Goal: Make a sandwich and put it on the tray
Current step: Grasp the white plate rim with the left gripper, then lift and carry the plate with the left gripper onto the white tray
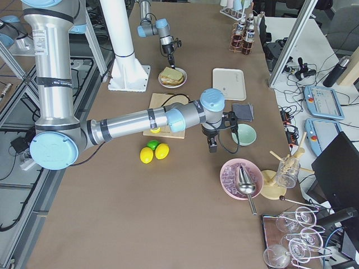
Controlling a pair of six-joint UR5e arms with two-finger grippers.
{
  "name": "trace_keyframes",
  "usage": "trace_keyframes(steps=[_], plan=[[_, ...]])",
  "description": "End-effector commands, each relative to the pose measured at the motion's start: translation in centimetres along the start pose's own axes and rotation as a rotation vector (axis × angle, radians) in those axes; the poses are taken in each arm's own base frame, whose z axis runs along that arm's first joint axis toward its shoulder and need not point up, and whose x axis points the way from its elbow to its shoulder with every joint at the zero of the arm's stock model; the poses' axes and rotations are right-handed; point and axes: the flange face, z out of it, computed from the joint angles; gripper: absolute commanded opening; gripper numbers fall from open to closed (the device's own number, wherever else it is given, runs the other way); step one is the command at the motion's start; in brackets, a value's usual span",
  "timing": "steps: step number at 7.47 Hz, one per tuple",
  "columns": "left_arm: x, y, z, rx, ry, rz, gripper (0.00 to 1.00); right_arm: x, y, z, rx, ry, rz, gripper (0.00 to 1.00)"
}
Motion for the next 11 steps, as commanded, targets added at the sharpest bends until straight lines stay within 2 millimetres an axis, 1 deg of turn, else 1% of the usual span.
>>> trace_keyframes(steps=[1,2,3,4,5,6,7,8,9,10,11], plan=[[1.0,-0.7,-1.3,0.005,0.02,-0.004,0.0,0.1,0.0,-0.1,0.001,0.0,0.001,1.0],[1.3,-0.9,-1.8,-0.005,0.021,-0.006,0.0,0.2,0.1,0.0,-0.001,0.001,0.002,1.0],[1.4,-1.5,-2.2,-0.005,0.021,-0.007,0.0,0.2,0.1,0.0,0.0,0.0,0.001,1.0],[1.7,-2.4,-2.9,-0.014,0.004,-0.014,0.0,0.2,0.1,0.0,0.001,0.001,0.002,1.0],[2.8,-3.8,-3.6,0.004,0.011,-0.049,0.0,0.2,0.1,0.0,0.0,0.0,0.001,1.0],[3.0,-5.0,-3.7,0.022,0.008,-0.13,0.0,0.1,0.1,-0.1,0.002,0.0,0.002,1.0],[4.1,-6.8,-4.0,0.049,-0.003,-0.148,0.0,0.2,0.1,0.0,0.001,0.001,0.002,1.0],[6.0,-8.6,-4.6,0.073,0.013,-0.259,0.0,0.2,0.0,-0.1,0.002,0.002,0.003,1.0],[7.6,-9.8,-4.9,0.089,0.005,-0.339,0.0,0.2,0.1,0.0,0.0,0.001,0.004,1.0],[8.6,-11.2,-5.1,0.109,-0.01,-0.405,0.0,0.3,0.2,0.0,-0.002,0.002,0.006,1.0],[9.1,-12.4,-5.3,0.13,-0.022,-0.446,0.0,0.5,0.3,-0.1,0.001,0.002,0.008,1.0]])
